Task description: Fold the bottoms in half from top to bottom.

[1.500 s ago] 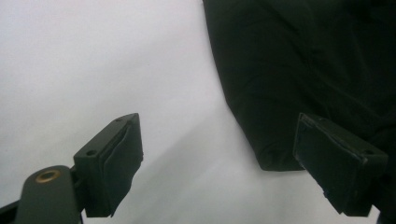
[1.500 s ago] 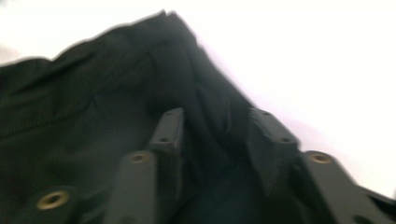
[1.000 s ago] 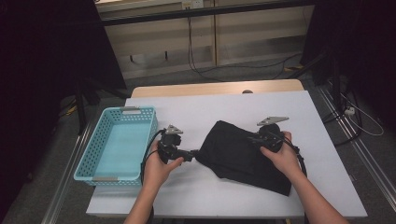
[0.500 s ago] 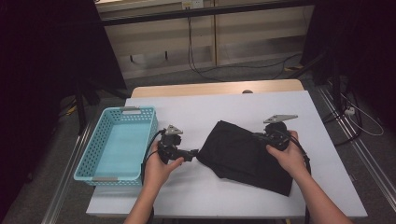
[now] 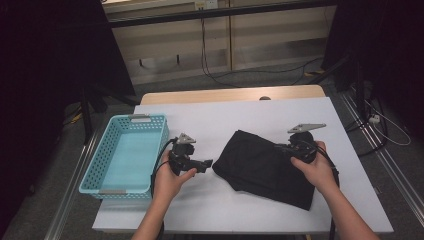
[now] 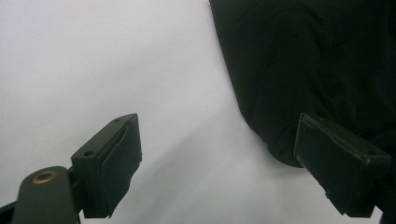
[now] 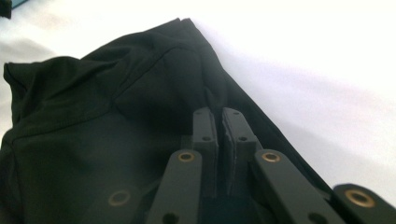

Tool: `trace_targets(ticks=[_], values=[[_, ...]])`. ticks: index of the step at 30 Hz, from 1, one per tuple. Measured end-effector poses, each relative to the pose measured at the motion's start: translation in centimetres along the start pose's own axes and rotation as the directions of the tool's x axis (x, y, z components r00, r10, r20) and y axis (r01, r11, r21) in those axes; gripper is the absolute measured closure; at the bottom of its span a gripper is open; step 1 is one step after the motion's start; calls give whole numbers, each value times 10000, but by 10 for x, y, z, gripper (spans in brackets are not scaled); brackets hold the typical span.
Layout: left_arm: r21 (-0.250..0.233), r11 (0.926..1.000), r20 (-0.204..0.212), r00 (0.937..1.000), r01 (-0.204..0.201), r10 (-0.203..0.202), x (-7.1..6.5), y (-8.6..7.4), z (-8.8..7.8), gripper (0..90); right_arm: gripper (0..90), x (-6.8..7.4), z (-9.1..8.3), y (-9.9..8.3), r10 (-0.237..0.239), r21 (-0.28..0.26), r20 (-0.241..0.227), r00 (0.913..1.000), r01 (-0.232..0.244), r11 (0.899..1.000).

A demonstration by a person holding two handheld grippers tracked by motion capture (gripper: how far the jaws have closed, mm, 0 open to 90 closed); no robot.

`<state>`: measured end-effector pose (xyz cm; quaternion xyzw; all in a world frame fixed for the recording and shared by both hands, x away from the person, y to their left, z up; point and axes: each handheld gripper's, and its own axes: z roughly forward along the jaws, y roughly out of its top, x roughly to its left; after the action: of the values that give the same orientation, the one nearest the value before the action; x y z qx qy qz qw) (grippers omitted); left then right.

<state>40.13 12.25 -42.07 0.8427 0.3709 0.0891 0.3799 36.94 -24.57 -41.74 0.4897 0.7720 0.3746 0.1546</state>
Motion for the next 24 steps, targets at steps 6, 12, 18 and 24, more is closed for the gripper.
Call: trace_targets(ticks=[6, 12, 18, 24], values=[[-4, 10000, -56, 10000, 35, -35, 2, 0, -3, 147, 851, -5, -12, -2, 42, -43, -4, 10000, -42, 10000], [-5, 10000, 9, 10000, 12, -12, -2, 3, -3, 147, 850, -9, -23, -11, 73, -3, 149, 9999, -73, 10000], [14, 10000, 79, 10000, 8, -8, -4, 4, 0, 145, 850, -14, -33, -17, 106, -7, 226, 9997, -106, 9999], [50, 9999, 93, 9999, -101, 101, -6, 5, 3, 146, 850, -18, -35, -23, 103, 152, 450, 9989, -109, 9998]])
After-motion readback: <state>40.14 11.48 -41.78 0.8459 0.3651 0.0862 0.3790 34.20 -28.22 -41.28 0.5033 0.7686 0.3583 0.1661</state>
